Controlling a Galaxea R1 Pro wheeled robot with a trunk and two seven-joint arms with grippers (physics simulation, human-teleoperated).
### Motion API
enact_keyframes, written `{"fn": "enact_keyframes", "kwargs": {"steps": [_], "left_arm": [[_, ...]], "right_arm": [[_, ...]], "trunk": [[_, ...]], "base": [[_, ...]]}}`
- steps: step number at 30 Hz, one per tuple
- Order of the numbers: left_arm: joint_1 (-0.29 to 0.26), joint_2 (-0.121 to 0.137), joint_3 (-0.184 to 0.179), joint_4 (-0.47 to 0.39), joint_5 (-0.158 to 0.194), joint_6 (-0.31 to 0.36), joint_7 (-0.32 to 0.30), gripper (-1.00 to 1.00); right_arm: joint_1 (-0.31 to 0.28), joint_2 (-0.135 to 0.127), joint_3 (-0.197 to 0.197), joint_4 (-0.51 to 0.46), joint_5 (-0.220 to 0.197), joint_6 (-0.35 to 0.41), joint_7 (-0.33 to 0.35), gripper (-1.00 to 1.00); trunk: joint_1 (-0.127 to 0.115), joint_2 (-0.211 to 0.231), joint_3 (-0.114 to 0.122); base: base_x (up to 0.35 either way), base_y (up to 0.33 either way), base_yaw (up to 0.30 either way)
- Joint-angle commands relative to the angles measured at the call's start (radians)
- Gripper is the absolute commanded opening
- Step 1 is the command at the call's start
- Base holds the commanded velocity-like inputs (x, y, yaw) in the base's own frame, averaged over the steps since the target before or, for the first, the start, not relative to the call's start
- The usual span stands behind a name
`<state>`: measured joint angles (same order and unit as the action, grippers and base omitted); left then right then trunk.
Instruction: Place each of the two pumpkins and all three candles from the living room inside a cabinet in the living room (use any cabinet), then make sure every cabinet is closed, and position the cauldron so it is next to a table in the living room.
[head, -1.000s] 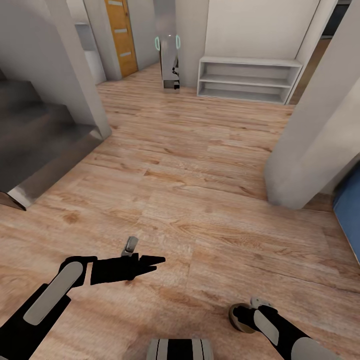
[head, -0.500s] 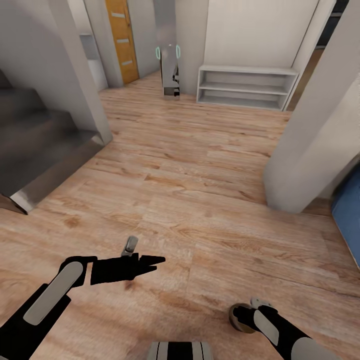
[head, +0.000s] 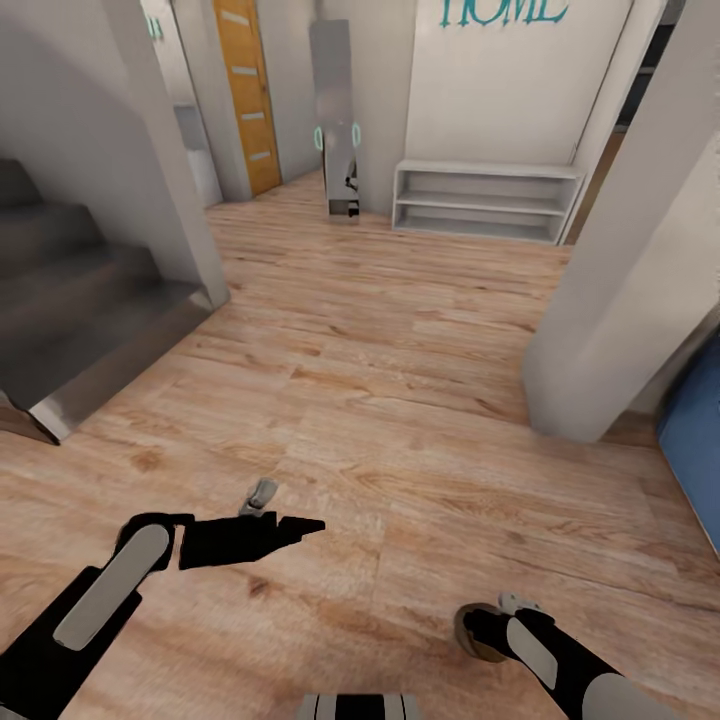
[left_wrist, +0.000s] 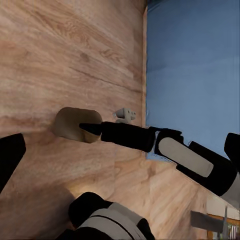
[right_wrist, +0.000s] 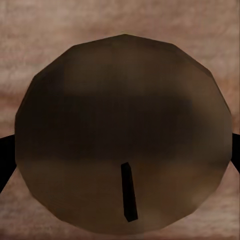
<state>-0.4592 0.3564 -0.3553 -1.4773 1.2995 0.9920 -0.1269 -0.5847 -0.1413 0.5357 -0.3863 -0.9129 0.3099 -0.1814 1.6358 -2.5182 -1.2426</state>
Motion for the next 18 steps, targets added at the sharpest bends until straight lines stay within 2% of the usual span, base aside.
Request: {"fn": "enact_keyframes", "kwargs": {"steps": [1, 4, 6, 9, 12, 18], "left_arm": [[-0.002, -0.002, 0.003, 0.023, -0.058, 0.000, 0.027, 1.00], [-0.002, -0.005, 0.016, 0.033, -0.079, -0.002, 0.093, 1.00], [-0.002, -0.011, 0.040, 0.038, -0.088, -0.002, 0.205, 1.00], [-0.003, -0.016, 0.050, 0.039, -0.090, -0.003, 0.290, 1.00], [-0.003, -0.016, 0.055, 0.038, -0.092, -0.003, 0.321, 1.00], [-0.003, -0.016, 0.060, 0.038, -0.092, -0.003, 0.329, 1.00]], "right_arm": [[0.000, -0.002, 0.008, -0.003, -0.011, 0.003, -0.004, -1.00], [0.000, -0.002, 0.008, -0.003, -0.011, 0.004, -0.002, -1.00], [-0.001, -0.001, 0.007, -0.003, -0.011, 0.003, -0.002, -1.00], [-0.001, -0.001, 0.007, -0.004, -0.011, 0.003, -0.001, -1.00], [0.000, -0.002, 0.007, -0.004, -0.012, 0.003, -0.001, -1.00], [-0.001, -0.002, 0.007, -0.004, -0.012, 0.004, -0.001, -1.00]], "trunk": [[-0.001, 0.000, 0.003], [-0.002, 0.001, 0.015], [-0.003, 0.001, 0.023], [-0.004, 0.002, 0.034], [-0.006, 0.003, 0.046], [-0.008, 0.004, 0.069]], "base": [[0.000, 0.000, 0.000], [0.000, 0.000, 0.000], [0.000, 0.000, 0.000], [0.000, 0.000, 0.000], [0.000, 0.000, 0.000], [0.000, 0.000, 0.000]]}}
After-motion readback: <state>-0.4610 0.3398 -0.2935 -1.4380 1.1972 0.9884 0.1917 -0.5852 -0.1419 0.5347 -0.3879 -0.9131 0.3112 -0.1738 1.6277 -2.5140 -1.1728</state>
